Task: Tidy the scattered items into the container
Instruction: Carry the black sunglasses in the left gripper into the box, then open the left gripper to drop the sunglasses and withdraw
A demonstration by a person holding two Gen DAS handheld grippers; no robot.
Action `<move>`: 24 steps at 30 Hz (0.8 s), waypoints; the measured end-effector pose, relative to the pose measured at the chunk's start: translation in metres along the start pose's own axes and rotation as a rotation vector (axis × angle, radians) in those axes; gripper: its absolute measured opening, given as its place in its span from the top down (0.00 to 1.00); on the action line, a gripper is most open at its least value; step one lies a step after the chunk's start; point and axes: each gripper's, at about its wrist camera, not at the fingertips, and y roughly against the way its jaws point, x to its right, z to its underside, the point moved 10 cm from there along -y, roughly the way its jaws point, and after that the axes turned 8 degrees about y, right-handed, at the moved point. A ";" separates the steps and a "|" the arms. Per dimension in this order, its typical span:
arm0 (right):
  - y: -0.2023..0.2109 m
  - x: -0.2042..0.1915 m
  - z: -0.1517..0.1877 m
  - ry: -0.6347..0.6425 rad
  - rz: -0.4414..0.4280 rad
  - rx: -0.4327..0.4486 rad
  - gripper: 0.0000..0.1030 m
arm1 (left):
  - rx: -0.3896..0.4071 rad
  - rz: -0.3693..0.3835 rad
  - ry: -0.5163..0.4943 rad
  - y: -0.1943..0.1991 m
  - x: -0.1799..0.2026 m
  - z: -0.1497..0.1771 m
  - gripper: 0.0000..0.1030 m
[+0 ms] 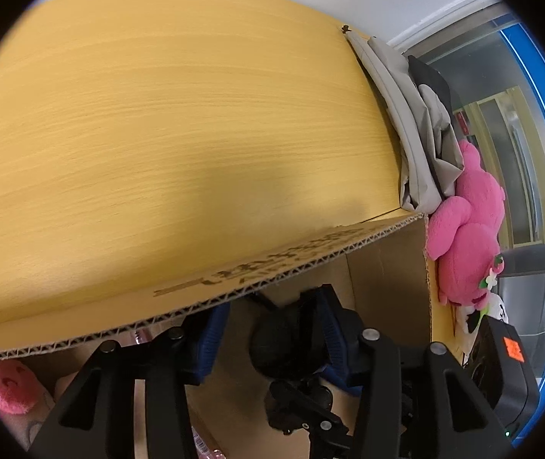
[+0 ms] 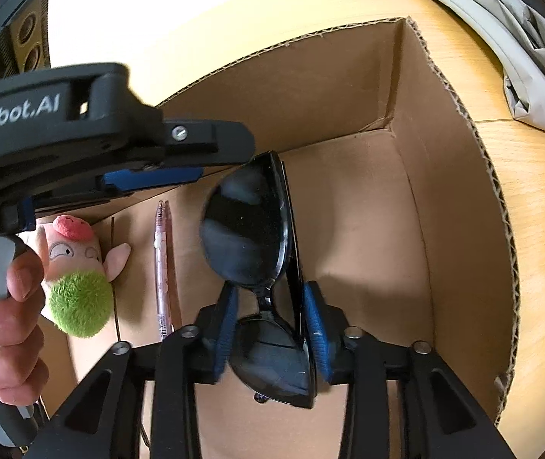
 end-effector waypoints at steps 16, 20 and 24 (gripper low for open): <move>0.112 -0.018 0.050 0.151 -0.028 0.078 0.13 | 0.173 -0.028 -0.088 0.122 0.027 0.088 0.44; 0.163 -0.024 0.077 0.247 -0.078 0.134 0.06 | 0.220 -0.081 -0.099 0.165 0.016 0.164 0.44; 0.192 -0.022 0.129 0.299 -0.087 0.143 0.03 | 0.232 -0.089 -0.044 0.192 -0.001 0.251 0.44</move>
